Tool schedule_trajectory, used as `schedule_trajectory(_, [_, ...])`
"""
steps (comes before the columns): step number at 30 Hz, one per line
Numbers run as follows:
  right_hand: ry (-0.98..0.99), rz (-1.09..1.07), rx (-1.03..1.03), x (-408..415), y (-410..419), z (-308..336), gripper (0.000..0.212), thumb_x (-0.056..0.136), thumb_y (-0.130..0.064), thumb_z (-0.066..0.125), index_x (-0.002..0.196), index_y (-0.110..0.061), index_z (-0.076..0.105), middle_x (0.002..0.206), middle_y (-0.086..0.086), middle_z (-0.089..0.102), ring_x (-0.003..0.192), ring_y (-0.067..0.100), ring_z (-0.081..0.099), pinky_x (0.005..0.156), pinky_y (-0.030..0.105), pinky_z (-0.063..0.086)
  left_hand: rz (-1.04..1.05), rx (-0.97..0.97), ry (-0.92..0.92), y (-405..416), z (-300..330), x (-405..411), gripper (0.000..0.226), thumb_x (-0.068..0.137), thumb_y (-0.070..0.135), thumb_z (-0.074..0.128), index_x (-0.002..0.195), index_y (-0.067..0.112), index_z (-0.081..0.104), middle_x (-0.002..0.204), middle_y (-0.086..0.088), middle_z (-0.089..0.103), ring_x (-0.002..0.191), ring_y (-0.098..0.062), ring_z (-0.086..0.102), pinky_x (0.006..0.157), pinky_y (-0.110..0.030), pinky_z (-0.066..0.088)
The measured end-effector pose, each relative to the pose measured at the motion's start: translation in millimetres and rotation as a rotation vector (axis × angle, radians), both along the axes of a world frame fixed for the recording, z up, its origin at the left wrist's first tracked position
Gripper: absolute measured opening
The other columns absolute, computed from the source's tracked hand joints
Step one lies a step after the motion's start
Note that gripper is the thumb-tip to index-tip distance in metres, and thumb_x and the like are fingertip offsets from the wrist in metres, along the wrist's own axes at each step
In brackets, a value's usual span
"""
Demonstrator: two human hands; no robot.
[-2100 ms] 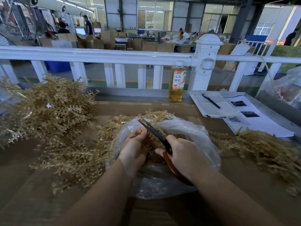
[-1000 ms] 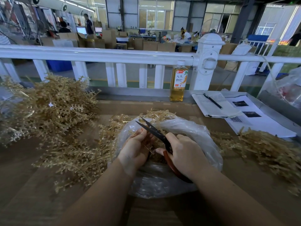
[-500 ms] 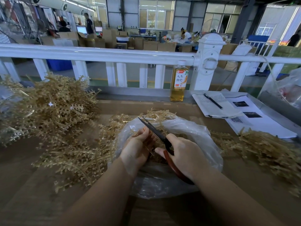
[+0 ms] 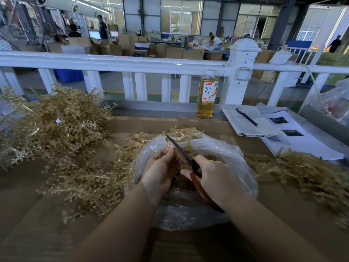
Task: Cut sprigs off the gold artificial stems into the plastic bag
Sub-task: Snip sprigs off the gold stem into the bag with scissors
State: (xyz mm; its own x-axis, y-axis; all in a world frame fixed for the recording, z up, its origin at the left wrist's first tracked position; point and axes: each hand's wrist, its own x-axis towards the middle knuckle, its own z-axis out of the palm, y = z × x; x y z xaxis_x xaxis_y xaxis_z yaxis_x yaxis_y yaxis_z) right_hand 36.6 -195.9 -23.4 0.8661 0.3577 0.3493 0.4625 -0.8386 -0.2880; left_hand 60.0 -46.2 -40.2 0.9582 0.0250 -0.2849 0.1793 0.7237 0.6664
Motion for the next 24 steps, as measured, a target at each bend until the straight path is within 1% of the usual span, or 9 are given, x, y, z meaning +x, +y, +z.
schedule_trajectory(1, [0.01,-0.006,0.025,0.0,-0.2,0.0,0.035,0.091,-0.061,0.044,0.093,-0.027,0.049,0.071,-0.011,0.054,0.066,0.008,0.052,0.06,0.02,0.038,-0.007,0.016,-0.019,1.6,1.0,-1.4,0.011,0.091,0.001,0.051,0.095,0.007,0.06,0.098,-0.014,0.062,0.094,-0.026,0.061,0.095,-0.037,0.049])
schedule_trajectory(4, [0.019,-0.031,0.048,-0.2,-0.4,-0.5,0.039,0.091,-0.061,0.046,0.101,-0.024,0.054,0.078,-0.008,0.061,0.073,0.011,0.059,0.065,0.024,0.046,-0.088,-0.003,-0.091,6.9,-0.4,-4.6,0.056,0.07,-0.014,0.039,0.123,-0.003,0.052,0.117,-0.018,0.058,0.108,-0.03,0.056,0.103,-0.036,0.041])
schedule_trajectory(5, [0.02,-0.038,0.057,-0.4,-0.6,-0.8,0.04,0.091,-0.061,0.046,0.103,-0.024,0.054,0.082,-0.006,0.064,0.077,0.012,0.061,0.068,0.025,0.049,-0.098,-0.029,-0.101,7.1,-1.4,-5.3,0.061,0.07,-0.019,0.034,0.129,-0.005,0.048,0.125,-0.021,0.055,0.116,-0.032,0.054,0.105,-0.038,0.04])
schedule_trajectory(7, [0.016,-0.045,0.073,-0.3,-0.7,-1.1,0.041,0.091,-0.06,0.047,0.105,-0.023,0.055,0.086,-0.005,0.066,0.08,0.013,0.062,0.069,0.024,0.05,-0.091,-0.063,-0.118,6.5,-3.5,-5.5,0.051,0.083,-0.023,0.028,0.128,-0.007,0.046,0.127,-0.023,0.057,0.115,-0.031,0.058,0.096,-0.037,0.048])
schedule_trajectory(9, [0.007,-0.039,0.077,-1.1,-0.6,-0.7,0.041,0.09,-0.06,0.047,0.107,-0.023,0.056,0.087,-0.006,0.066,0.078,0.011,0.061,0.066,0.02,0.045,-0.084,-0.056,-0.136,5.3,-3.9,-5.8,0.037,0.09,-0.018,0.032,0.12,-0.006,0.051,0.112,-0.019,0.067,0.099,-0.025,0.068,0.079,-0.029,0.056])
schedule_trajectory(11, [0.006,-0.028,0.086,-3.0,-0.8,-0.1,0.04,0.09,-0.059,0.048,0.107,-0.024,0.056,0.087,-0.007,0.066,0.076,0.009,0.059,0.063,0.017,0.041,-0.062,-0.027,-0.133,4.6,-4.0,-6.0,0.029,0.091,-0.015,0.038,0.111,-0.004,0.056,0.098,-0.016,0.072,0.088,-0.021,0.071,0.071,-0.026,0.058])
schedule_trajectory(15, [0.022,-0.02,0.112,-6.5,-1.8,1.2,0.04,0.09,-0.058,0.048,0.106,-0.022,0.057,0.086,-0.006,0.065,0.076,0.01,0.059,0.067,0.022,0.045,0.001,0.007,-0.12,1.5,-2.6,-5.6,0.016,0.093,-0.005,0.047,0.107,-0.005,0.054,0.093,-0.016,0.071,0.082,-0.022,0.071,0.067,-0.026,0.058])
schedule_trajectory(18, [0.029,-0.036,0.128,-7.0,-2.6,1.2,0.041,0.09,-0.058,0.049,0.107,-0.022,0.057,0.088,-0.005,0.066,0.08,0.012,0.061,0.07,0.023,0.047,-0.006,0.026,-0.145,0.6,-2.5,-7.0,0.01,0.094,0.0,0.047,0.099,-0.003,0.055,0.086,-0.015,0.072,0.077,-0.019,0.071,0.064,-0.025,0.057])
schedule_trajectory(24, [0.038,-0.062,0.13,-5.6,-2.3,-1.0,0.046,0.09,-0.059,0.049,0.115,-0.022,0.057,0.098,-0.004,0.069,0.088,0.013,0.064,0.076,0.022,0.05,-0.111,0.049,-0.216,7.5,0.5,-16.1,0.03,0.087,-0.017,0.039,0.103,-0.006,0.062,0.094,-0.017,0.07,0.088,-0.022,0.069,0.08,-0.028,0.057])
